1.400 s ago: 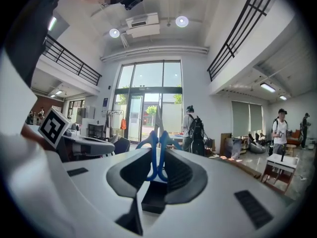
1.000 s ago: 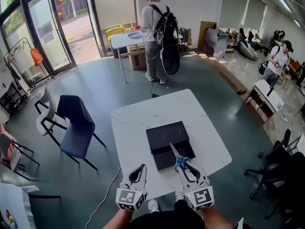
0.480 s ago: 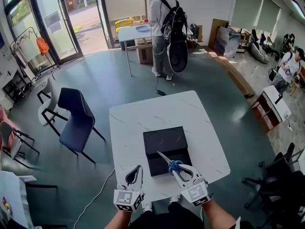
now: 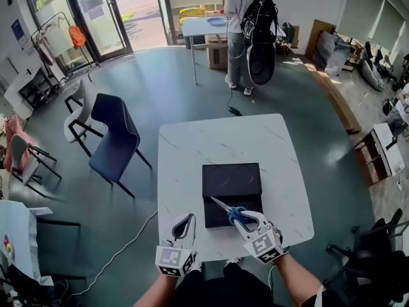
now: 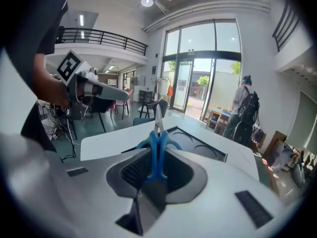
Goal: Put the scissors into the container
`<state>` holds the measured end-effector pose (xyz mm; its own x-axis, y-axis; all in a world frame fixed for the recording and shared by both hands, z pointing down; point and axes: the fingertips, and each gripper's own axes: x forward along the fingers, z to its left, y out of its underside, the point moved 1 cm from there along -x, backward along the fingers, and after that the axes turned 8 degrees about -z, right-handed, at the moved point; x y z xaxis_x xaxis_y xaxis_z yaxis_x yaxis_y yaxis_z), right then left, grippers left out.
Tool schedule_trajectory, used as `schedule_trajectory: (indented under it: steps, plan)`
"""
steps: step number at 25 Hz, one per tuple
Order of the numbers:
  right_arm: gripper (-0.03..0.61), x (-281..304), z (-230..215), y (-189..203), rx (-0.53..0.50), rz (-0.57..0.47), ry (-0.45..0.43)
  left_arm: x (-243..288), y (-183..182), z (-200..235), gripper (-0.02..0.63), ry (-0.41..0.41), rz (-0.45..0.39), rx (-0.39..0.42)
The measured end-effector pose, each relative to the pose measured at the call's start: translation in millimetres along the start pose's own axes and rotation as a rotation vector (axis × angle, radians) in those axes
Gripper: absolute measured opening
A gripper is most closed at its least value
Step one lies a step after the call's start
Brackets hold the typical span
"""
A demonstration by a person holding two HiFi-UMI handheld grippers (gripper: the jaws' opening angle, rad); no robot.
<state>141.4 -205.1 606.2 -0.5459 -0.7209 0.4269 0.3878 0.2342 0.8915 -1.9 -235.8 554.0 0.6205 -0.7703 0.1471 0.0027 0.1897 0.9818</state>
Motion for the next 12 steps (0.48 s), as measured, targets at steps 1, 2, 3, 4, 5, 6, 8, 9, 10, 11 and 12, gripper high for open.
schedule_trajectory:
  steps: [1, 2, 3, 4, 5, 6, 8, 9, 10, 11, 12]
  plan:
    - [0.084, 2, -1, 3, -0.019, 0.015, -0.019, 1, 0, -1, 0.009, -0.007, 0.0, 0.002]
    - [0.085, 4, -2, 5, -0.036, 0.03, -0.036, 2, 0, -1, 0.011, -0.012, 0.001, 0.003]
    - [0.086, 6, -4, 8, -0.046, 0.046, -0.05, 3, 1, -2, 0.011, -0.018, 0.003, 0.005]
    - [0.086, 9, -5, 12, -0.051, 0.062, -0.064, 4, 2, -3, 0.009, -0.026, 0.006, 0.008]
    - [0.085, 11, -6, 17, -0.055, 0.078, -0.079, 6, 3, -3, 0.009, -0.035, 0.011, 0.012]
    - [0.085, 13, -7, 21, -0.059, 0.095, -0.095, 7, 4, -3, 0.009, -0.045, 0.015, 0.015]
    - [0.084, 18, -8, 30, -0.073, 0.132, -0.131, 9, 6, -2, 0.009, -0.067, 0.019, 0.021]
    - [0.086, 21, -9, 34, -0.083, 0.147, -0.148, 10, 7, -2, 0.009, -0.077, 0.018, 0.021]
    - [0.084, 24, -11, 38, -0.092, 0.159, -0.164, 12, 8, -2, 0.011, -0.088, 0.017, 0.022]
    - [0.085, 26, -11, 41, -0.099, 0.168, -0.179, 13, 9, -1, 0.011, -0.098, 0.016, 0.023]
    - [0.086, 29, -11, 43, -0.107, 0.177, -0.196, 13, 9, -1, 0.009, -0.11, 0.014, 0.023]
